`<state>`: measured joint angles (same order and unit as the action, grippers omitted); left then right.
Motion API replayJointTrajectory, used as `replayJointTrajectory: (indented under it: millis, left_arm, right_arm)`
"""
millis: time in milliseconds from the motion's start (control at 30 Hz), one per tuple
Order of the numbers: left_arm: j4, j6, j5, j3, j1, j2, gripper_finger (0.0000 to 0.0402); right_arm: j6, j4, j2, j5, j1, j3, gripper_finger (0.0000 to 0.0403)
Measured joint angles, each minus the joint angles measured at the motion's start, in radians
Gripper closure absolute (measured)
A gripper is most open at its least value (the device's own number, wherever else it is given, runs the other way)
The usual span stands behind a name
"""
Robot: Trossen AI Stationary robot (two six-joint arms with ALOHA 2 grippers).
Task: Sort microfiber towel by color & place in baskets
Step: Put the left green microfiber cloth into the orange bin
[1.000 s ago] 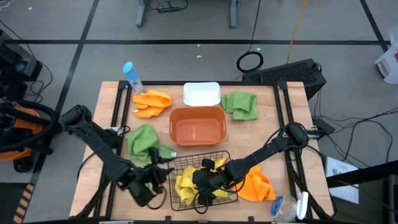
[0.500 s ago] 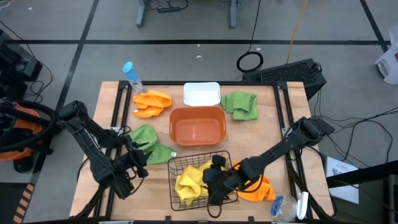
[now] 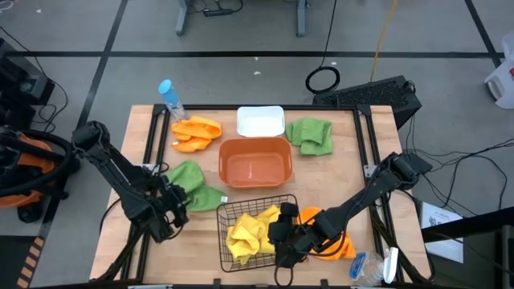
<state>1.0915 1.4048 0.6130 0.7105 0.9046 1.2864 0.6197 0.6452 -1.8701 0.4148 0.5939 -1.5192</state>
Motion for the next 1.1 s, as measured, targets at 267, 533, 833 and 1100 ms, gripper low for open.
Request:
replayJointTrajectory:
  millis: [267, 533, 833, 1100]
  left_arm:
    - [-0.068, -0.037, -0.003, -0.109, -0.067, 0.002, 0.0012]
    - [-0.332, -0.218, -0.066, -0.205, -0.136, 0.003, 0.0046]
    - [-0.385, -0.209, -0.076, -0.276, -0.159, 0.001, 0.0150]
    - [-0.457, -0.207, -0.059, -0.288, -0.160, 0.003, 0.0348]
  right_arm:
    - [-0.022, -0.049, 0.002, -0.001, 0.001, 0.000, 0.0184]
    - [-0.029, -0.054, 0.002, -0.001, 0.003, 0.000, 0.0183]
    - [-0.016, -0.055, 0.002, 0.004, 0.025, 0.000, 0.0184]
    - [-0.014, -0.058, 0.002, 0.007, 0.038, 0.000, 0.0184]
